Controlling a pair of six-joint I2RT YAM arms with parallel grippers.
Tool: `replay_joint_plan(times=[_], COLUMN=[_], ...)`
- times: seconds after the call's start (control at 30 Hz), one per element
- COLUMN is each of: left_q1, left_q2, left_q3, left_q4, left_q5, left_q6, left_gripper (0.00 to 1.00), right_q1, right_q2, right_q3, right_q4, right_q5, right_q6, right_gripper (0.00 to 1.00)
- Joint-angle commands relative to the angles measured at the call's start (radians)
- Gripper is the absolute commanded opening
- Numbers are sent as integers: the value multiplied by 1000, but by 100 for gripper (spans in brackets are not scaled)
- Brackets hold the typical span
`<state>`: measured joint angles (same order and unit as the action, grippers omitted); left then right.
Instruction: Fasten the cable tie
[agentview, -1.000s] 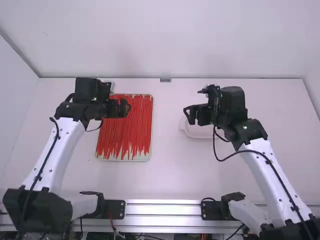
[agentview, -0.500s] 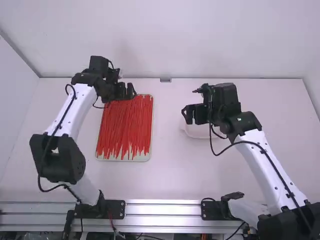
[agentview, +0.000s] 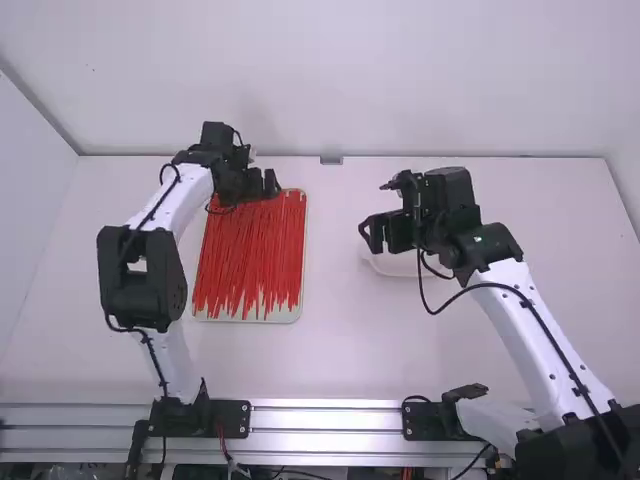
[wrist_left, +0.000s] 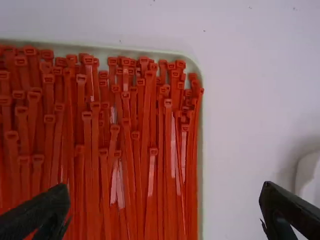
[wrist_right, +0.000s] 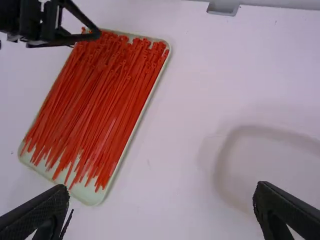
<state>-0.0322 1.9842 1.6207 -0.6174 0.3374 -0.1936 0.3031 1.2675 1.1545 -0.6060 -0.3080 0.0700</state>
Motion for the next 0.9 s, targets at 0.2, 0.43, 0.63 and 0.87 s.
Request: replay_joint_plan(times=[0.2, 0.43, 0.63, 0.87], left_q1=[-42, -43, -48, -44], left_q2=[118, 178, 201, 226], left_q3=[22, 22, 19, 15], left_q4=[121, 166, 179, 189], left_q5=[-8, -19, -69, -66], left_q6=[-60, -81, -108, -124], left_gripper=[89, 71, 60, 48], right_q1=[5, 5, 5, 5], right_q2=[-13, -13, -13, -13], right_q3=[30, 30, 30, 30], right_q4=[-34, -54, -64, -65], right_q5=[-6, -5, -5, -5], right_q6=[-7, 0, 0, 0], right_gripper=[98, 98, 98, 98])
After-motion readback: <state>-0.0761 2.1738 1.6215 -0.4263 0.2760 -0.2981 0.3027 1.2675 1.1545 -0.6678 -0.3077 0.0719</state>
